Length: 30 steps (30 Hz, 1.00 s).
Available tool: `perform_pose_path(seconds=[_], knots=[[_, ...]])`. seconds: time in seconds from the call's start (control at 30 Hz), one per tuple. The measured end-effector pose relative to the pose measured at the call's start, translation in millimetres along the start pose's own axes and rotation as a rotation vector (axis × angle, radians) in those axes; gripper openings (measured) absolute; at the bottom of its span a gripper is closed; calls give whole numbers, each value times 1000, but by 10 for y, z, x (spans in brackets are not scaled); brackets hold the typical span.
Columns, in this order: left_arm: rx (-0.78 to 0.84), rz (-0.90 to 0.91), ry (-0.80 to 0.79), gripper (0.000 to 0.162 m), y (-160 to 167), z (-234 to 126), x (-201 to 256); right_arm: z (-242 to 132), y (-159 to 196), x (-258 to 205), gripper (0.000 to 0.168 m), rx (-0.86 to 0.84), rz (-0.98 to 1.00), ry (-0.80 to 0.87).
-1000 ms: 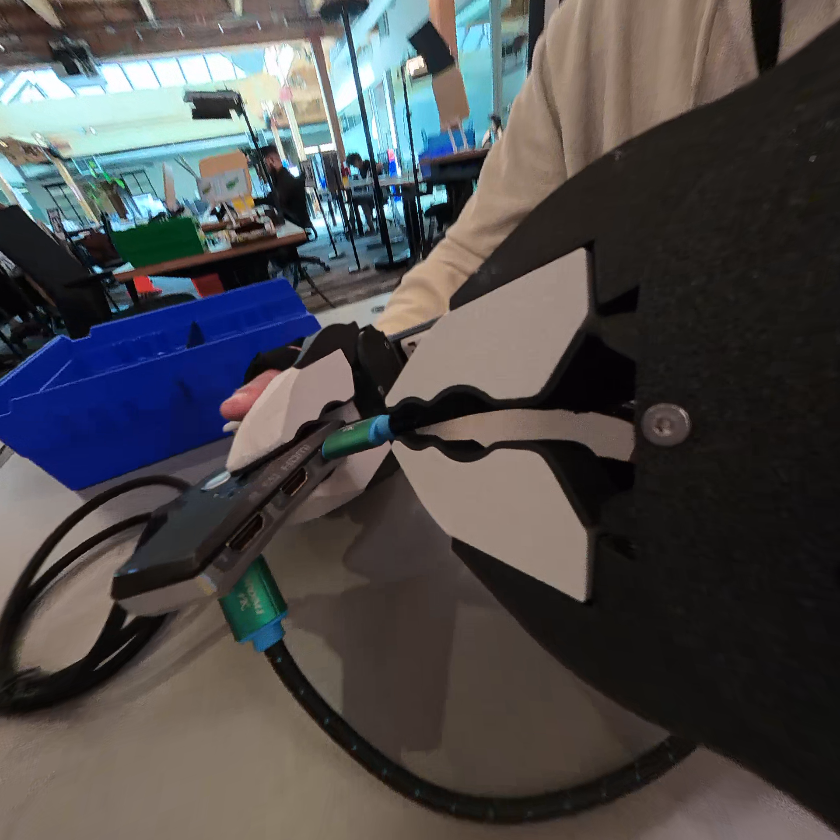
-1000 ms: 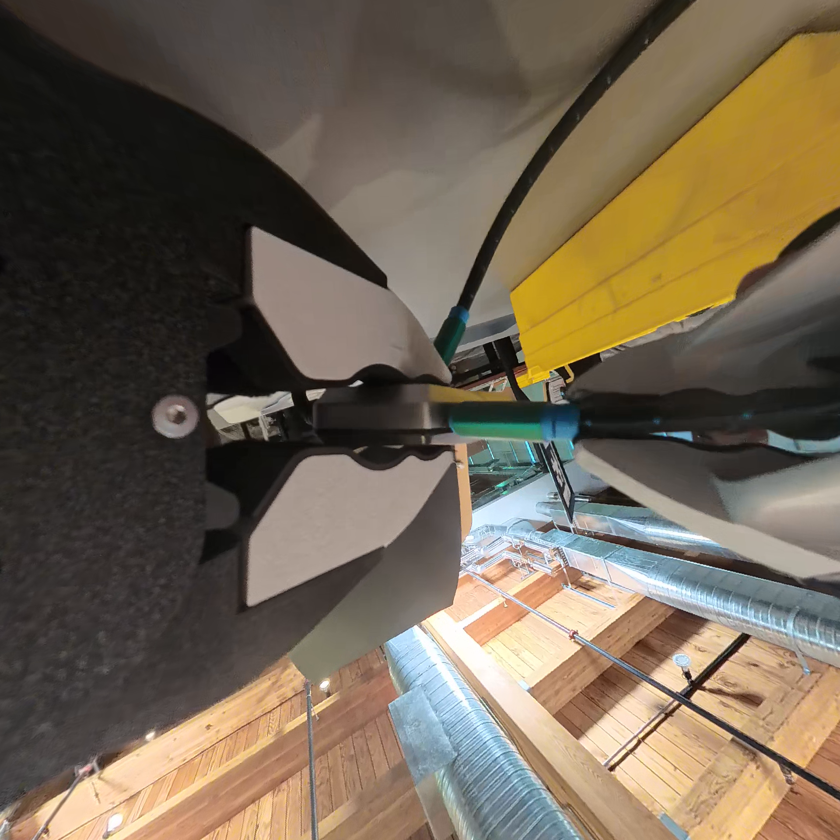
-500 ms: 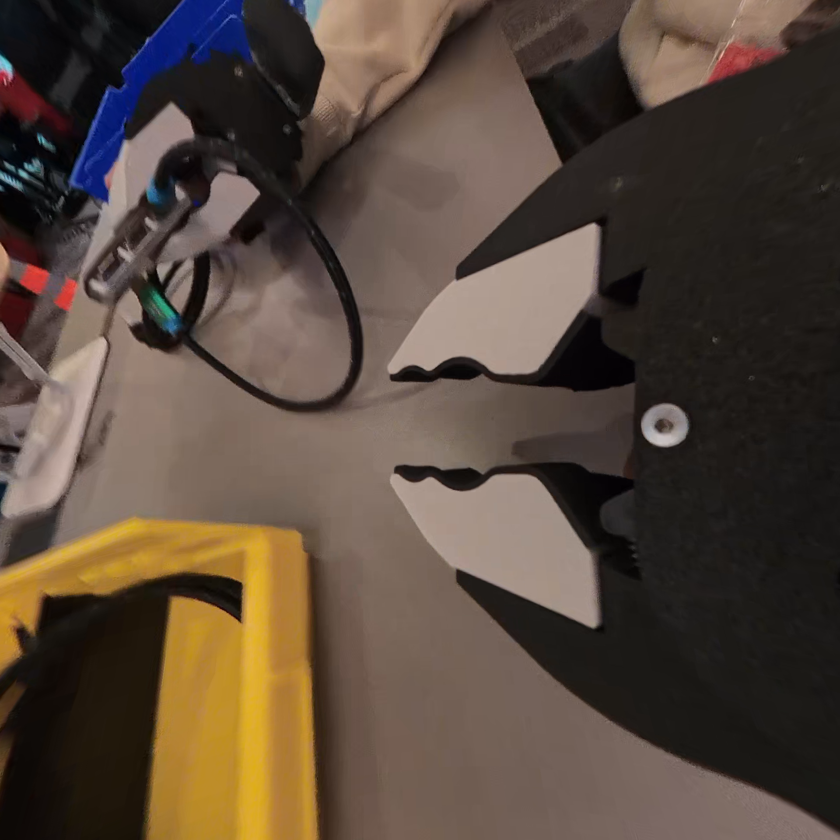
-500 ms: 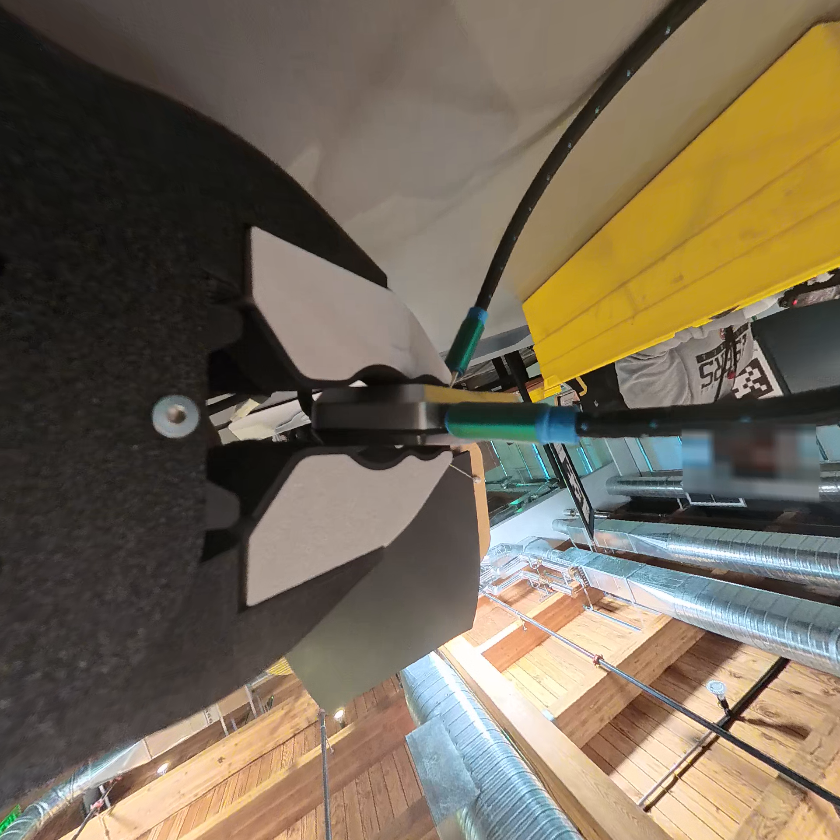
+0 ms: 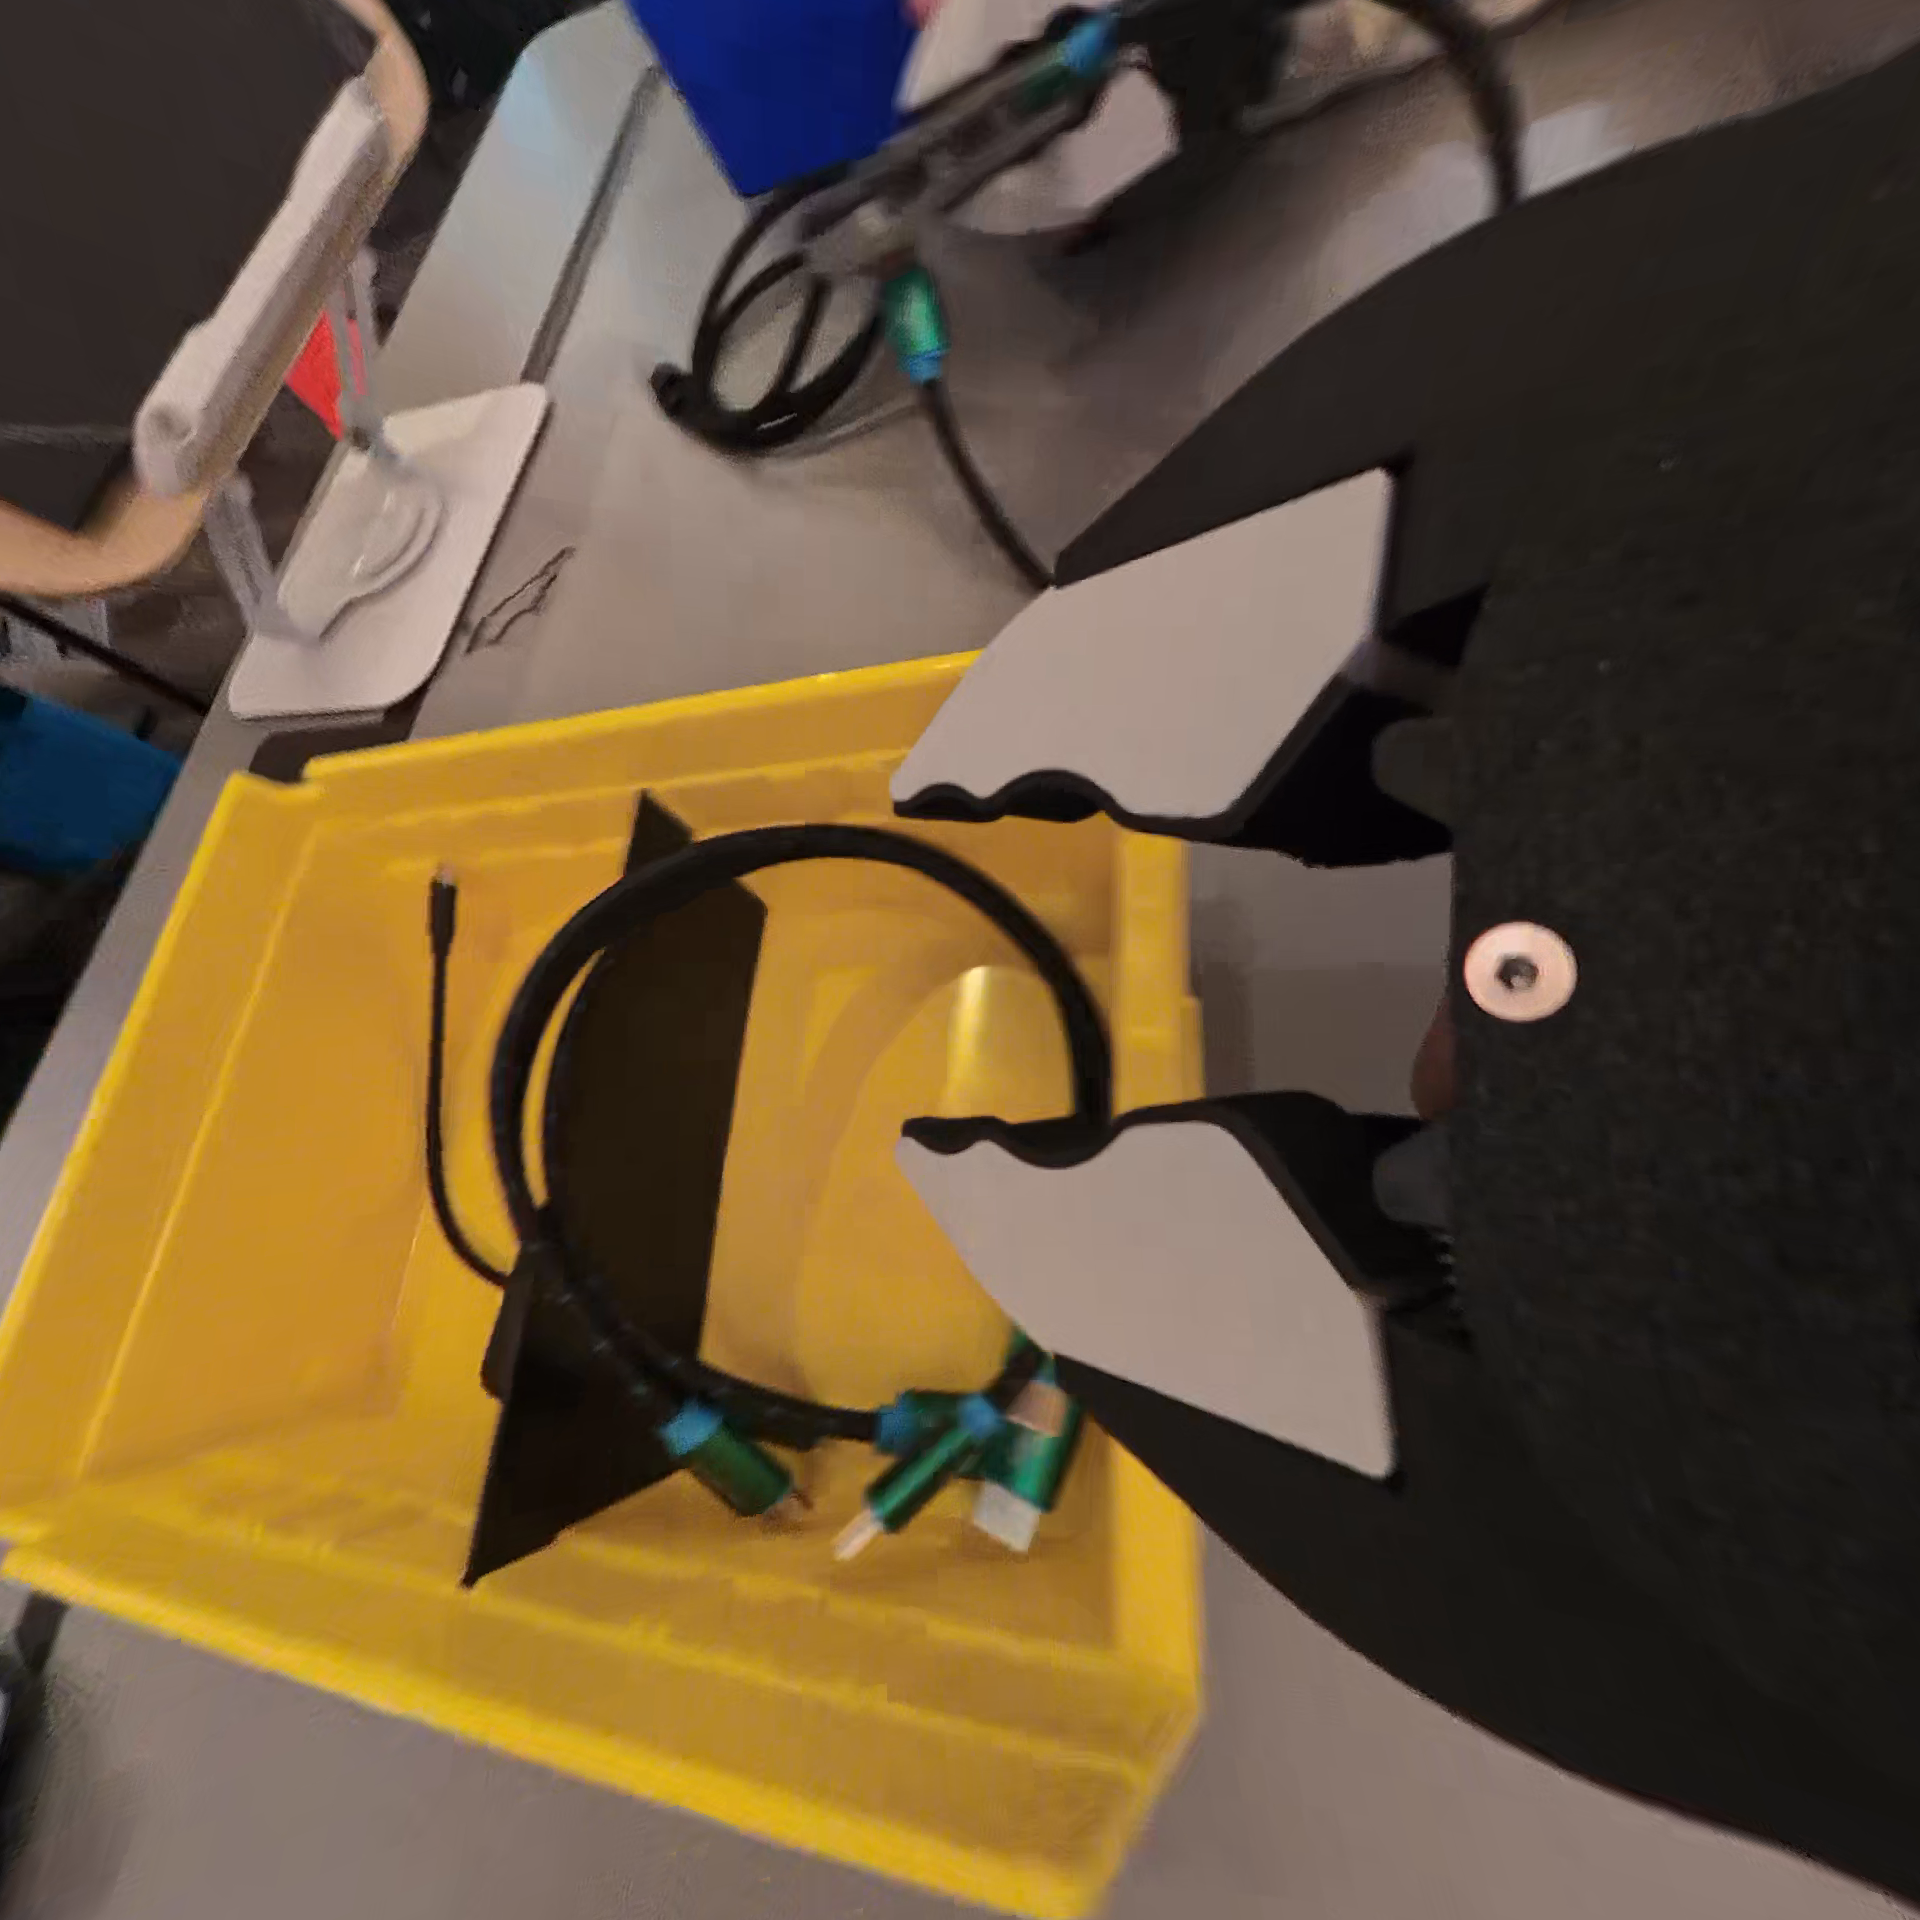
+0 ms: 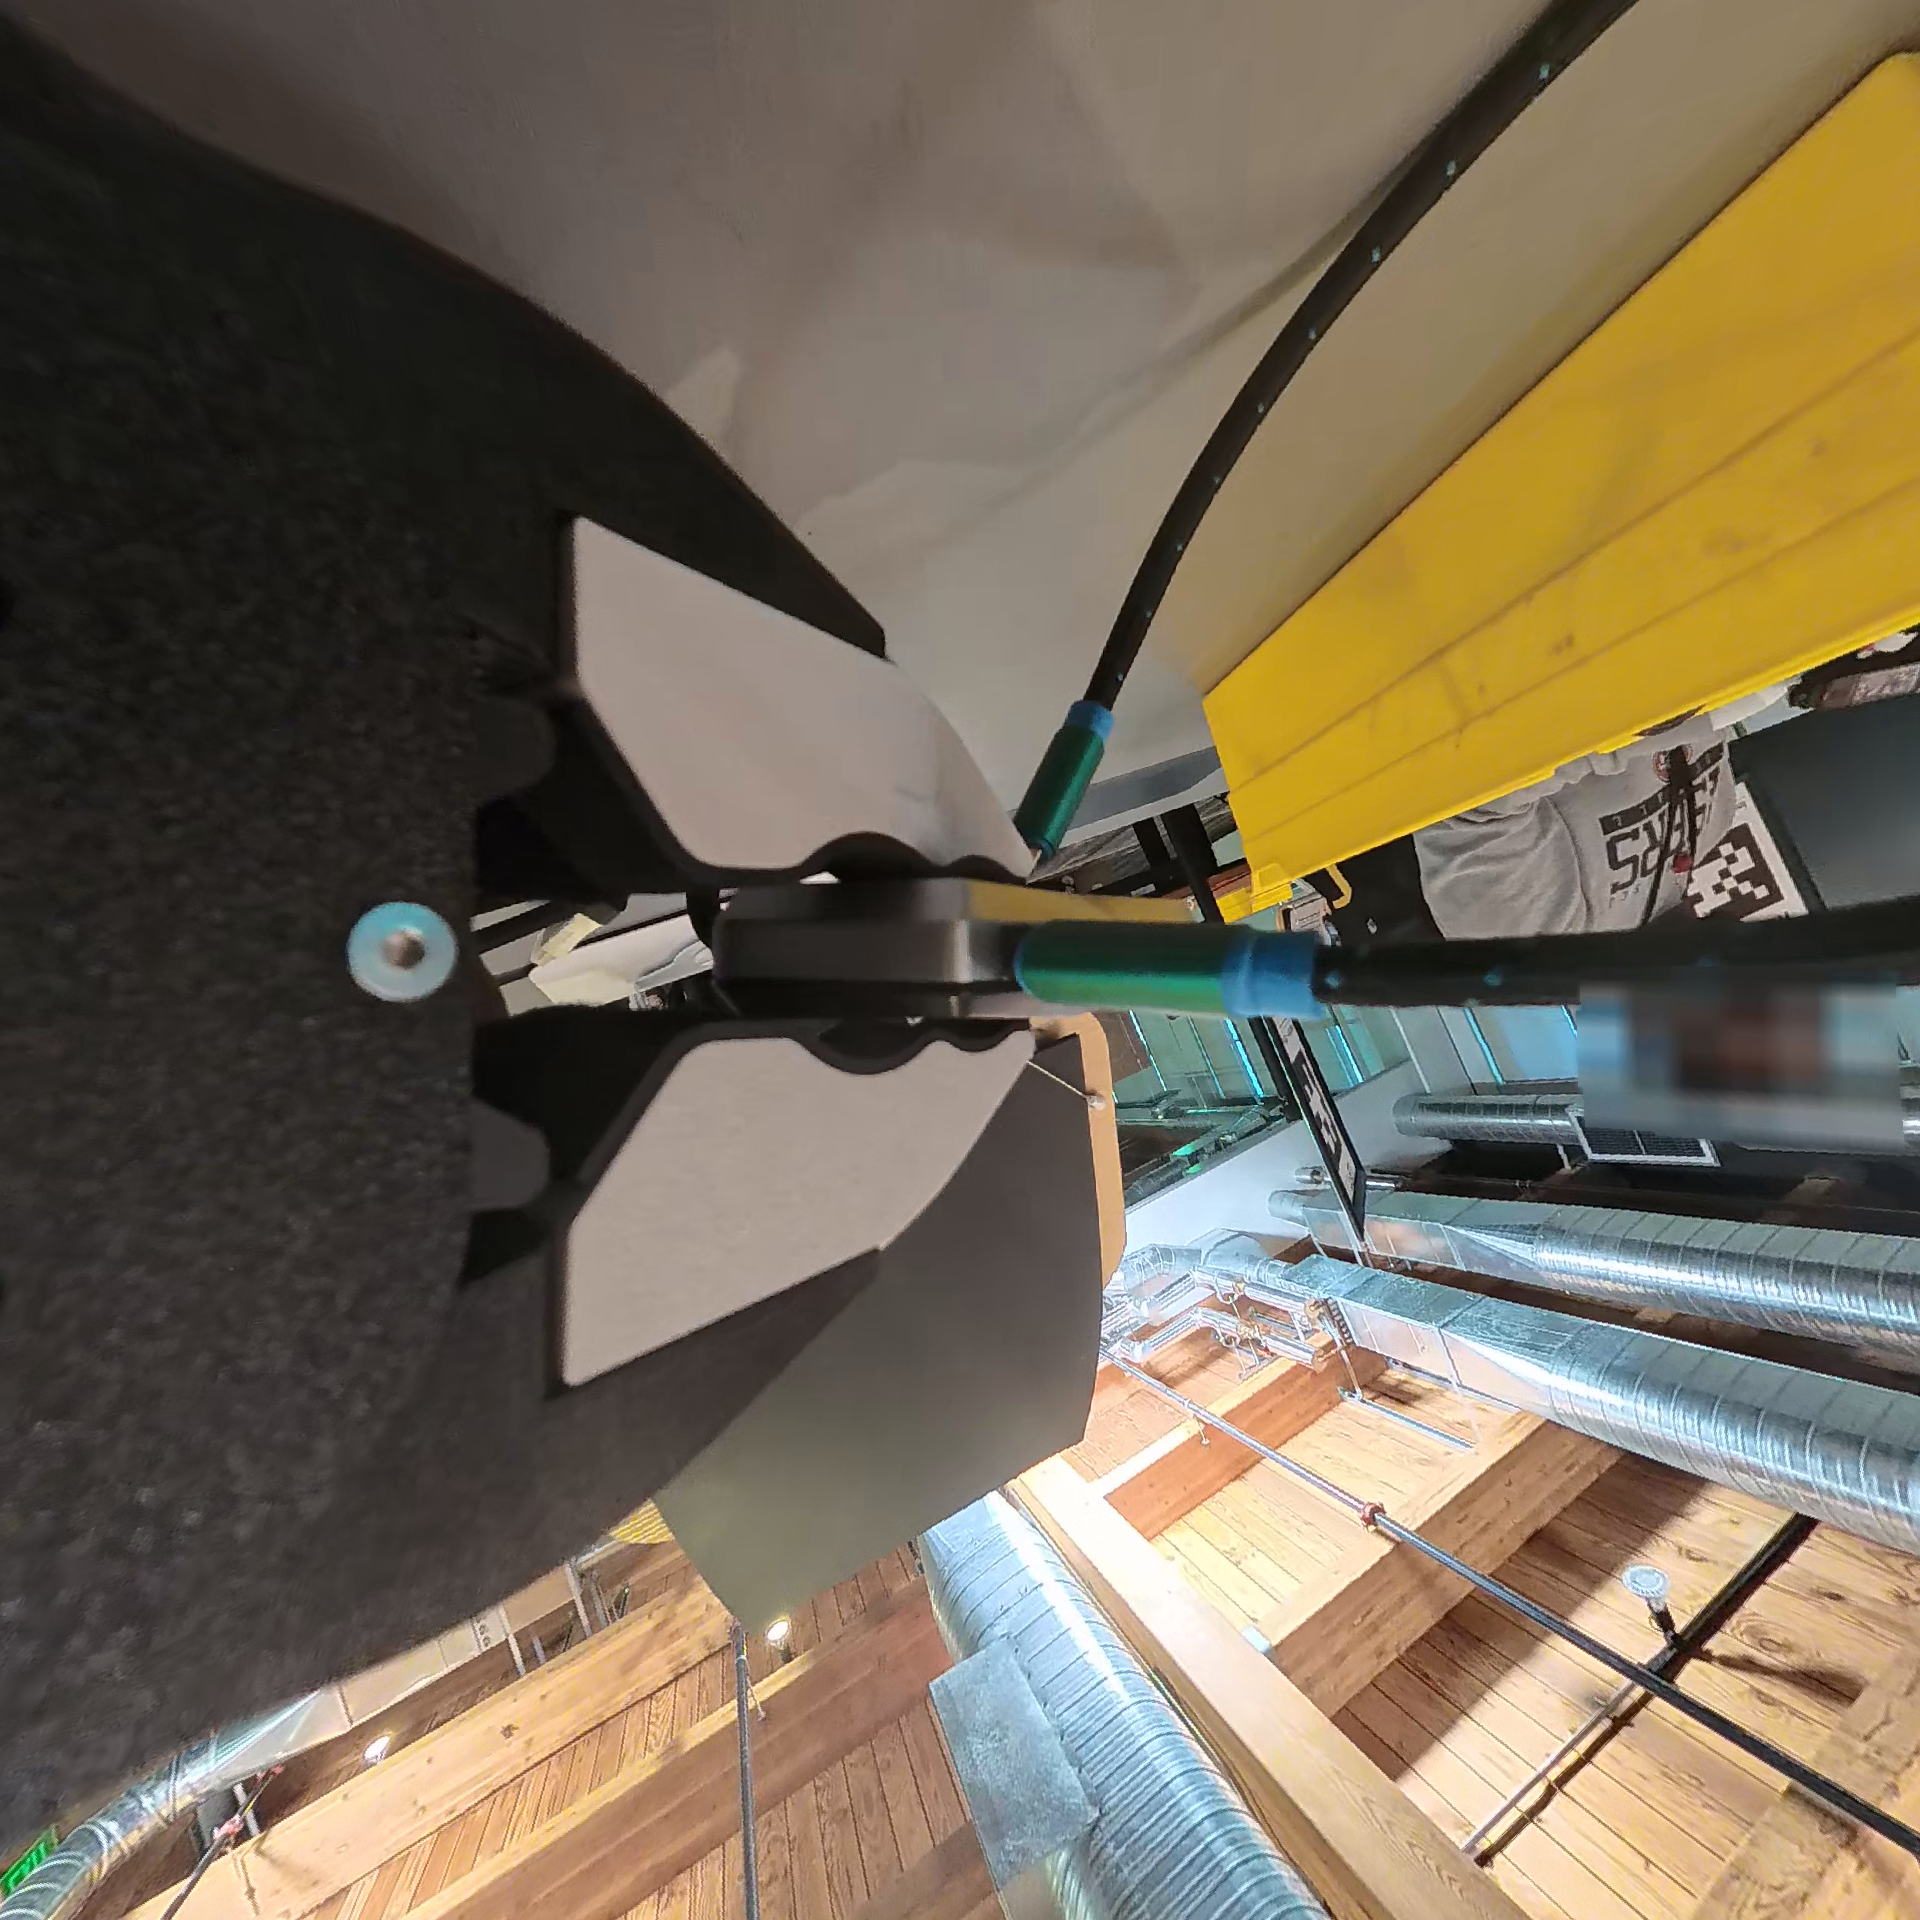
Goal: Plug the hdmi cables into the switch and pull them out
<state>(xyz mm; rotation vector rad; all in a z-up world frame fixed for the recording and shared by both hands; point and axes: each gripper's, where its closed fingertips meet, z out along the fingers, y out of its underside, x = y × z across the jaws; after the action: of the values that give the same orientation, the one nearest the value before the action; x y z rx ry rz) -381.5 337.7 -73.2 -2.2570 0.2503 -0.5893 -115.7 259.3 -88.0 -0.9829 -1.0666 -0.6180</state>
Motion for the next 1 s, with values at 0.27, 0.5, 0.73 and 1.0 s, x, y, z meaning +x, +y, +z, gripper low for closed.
perform_pose_path(seconds=[0.27,0.5,0.73,1.0], knots=[[-195,-218,-27,48,-239,875,9,-10,8,-7,22,-2,-7,-6],[-182,-288,80,8,-252,839,162,3,14,-17,22,1,5,-16],[-15,-134,92,9,-600,317,272,9,17,-19,22,-1,6,-18],[106,378,460,7,-399,-1119,1108,11,14,-11,22,-1,10,-15]])
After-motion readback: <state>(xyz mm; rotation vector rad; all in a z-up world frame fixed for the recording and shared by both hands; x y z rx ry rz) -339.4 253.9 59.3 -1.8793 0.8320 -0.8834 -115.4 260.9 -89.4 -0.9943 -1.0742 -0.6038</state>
